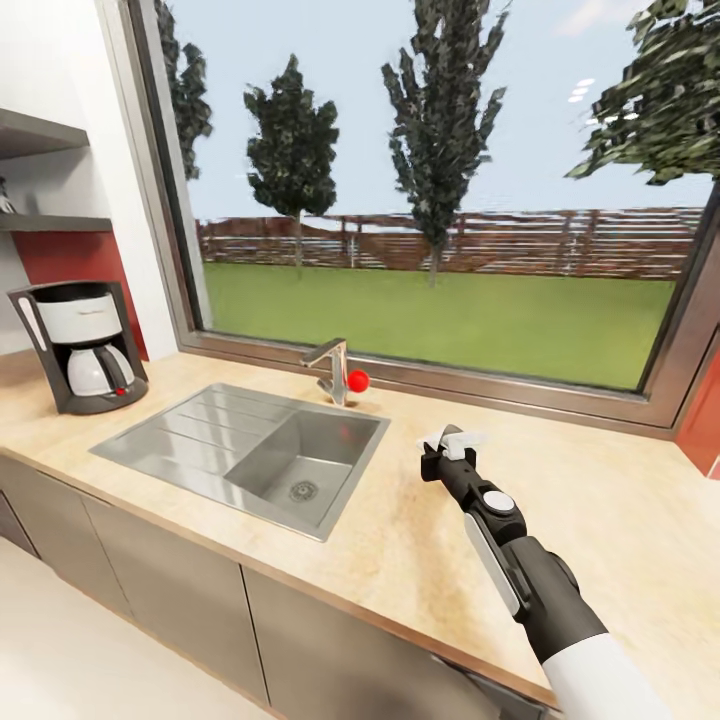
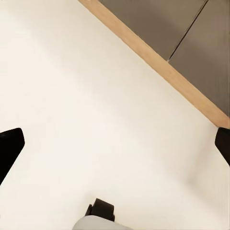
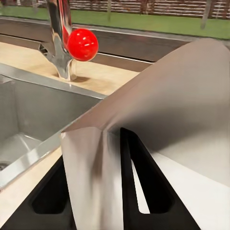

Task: Set up a coffee station on the kitchen countertop: keep the coffee maker on the countertop, move the bottle of coffee from the kitchen shelf to the counter next to the coffee maker, place a paper coffee filter on top of the coffee maker, put the saucer next to the coffee maker with the coffee cup on the saucer, and place the electric kettle next to the coffee maker.

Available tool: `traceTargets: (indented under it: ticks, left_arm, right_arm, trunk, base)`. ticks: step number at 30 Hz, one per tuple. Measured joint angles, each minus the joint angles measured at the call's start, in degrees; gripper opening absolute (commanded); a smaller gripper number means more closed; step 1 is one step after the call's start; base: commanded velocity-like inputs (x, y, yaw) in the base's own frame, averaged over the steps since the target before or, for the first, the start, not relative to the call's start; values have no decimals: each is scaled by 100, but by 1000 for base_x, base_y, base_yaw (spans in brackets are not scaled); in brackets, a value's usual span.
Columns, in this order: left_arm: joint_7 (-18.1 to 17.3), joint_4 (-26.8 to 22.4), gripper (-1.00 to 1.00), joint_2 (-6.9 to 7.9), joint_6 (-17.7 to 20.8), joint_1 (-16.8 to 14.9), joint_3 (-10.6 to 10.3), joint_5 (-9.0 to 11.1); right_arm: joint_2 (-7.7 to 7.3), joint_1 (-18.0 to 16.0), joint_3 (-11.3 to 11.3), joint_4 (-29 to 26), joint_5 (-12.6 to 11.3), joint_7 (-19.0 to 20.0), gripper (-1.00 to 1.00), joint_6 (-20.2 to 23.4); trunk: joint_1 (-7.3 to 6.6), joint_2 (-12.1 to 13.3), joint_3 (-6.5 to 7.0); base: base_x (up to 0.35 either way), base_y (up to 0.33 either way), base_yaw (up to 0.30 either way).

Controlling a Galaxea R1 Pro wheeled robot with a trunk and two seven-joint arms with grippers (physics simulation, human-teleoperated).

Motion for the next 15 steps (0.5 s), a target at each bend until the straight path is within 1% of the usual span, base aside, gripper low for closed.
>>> traceTargets:
  ticks: [15]
  left_arm:
    - [0, 0, 100, 0, -3, 1, -3, 0]
  right_arm:
    - [0, 8, -8, -137, 0, 0, -100, 0]
  trunk:
    - [-330, 602, 270]
  base:
    - [0, 0, 0]
